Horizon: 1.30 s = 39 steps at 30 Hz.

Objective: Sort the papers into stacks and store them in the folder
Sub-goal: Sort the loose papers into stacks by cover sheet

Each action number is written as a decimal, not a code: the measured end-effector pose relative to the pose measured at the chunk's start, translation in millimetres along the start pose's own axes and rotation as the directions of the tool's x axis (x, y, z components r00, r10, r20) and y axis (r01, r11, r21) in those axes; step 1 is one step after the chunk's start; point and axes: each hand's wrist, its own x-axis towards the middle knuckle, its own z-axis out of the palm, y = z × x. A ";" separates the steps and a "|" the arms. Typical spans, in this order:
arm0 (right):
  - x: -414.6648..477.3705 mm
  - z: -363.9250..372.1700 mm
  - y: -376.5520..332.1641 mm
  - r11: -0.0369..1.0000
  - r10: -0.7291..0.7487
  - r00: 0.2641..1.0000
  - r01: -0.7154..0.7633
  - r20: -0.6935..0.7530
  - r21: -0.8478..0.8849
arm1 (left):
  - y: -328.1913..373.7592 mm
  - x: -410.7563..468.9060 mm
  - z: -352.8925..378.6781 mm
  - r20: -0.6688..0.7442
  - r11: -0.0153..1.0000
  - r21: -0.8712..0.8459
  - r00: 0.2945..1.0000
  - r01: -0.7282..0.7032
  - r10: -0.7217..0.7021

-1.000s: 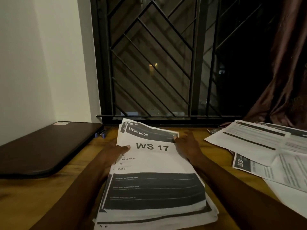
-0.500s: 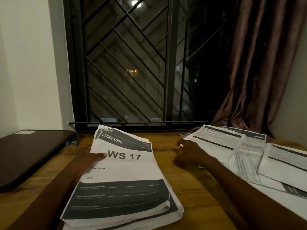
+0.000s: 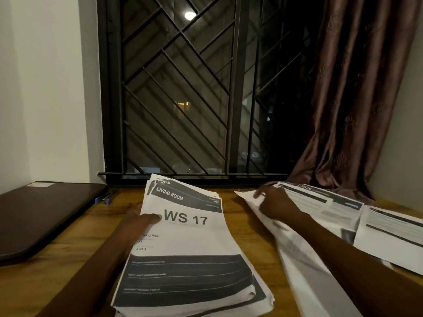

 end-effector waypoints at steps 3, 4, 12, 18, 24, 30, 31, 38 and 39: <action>12.9 -3.5 -58.2 0.900 -0.058 0.996 0.084 -0.073 0.428 | -2.2 0.3 2.1 0.027 0.999 0.015 0.999 -0.033 0.032; 16.0 -1.3 -78.1 0.836 -0.073 0.994 0.106 -0.083 0.539 | -1.5 -0.8 2.2 0.037 0.999 0.005 0.999 -0.037 0.037; 5.3 92.7 -154.7 0.644 -0.044 0.967 -0.165 0.251 0.747 | 3.2 0.0 20.4 0.055 0.976 -0.208 0.996 -0.062 0.075; 10.3 69.9 -103.2 0.811 -0.095 0.995 0.056 0.038 0.582 | -8.1 7.2 5.0 0.147 0.998 0.050 0.989 -0.036 0.029; 11.9 46.1 -29.4 0.993 -0.111 0.891 0.111 0.440 0.026 | -13.5 21.4 -4.7 0.057 0.999 -0.020 0.998 0.043 -0.042; 7.1 88.4 -42.6 0.998 -0.051 0.941 0.033 0.335 0.057 | -14.1 18.7 -7.3 0.061 0.999 0.043 0.998 0.024 -0.027; 5.7 94.3 -48.4 0.997 -0.046 0.940 0.022 0.337 0.076 | -14.4 18.3 -7.4 0.058 0.999 0.043 0.998 0.023 -0.025; 0.0 110.9 -95.7 0.986 0.130 0.958 -0.151 0.255 0.064 | -16.8 24.4 -12.0 0.110 0.999 0.004 0.993 0.040 -0.040; 1.6 111.8 -98.3 0.987 0.127 0.964 -0.146 0.234 0.065 | -15.6 23.1 -11.2 0.120 0.999 0.016 0.992 0.035 -0.037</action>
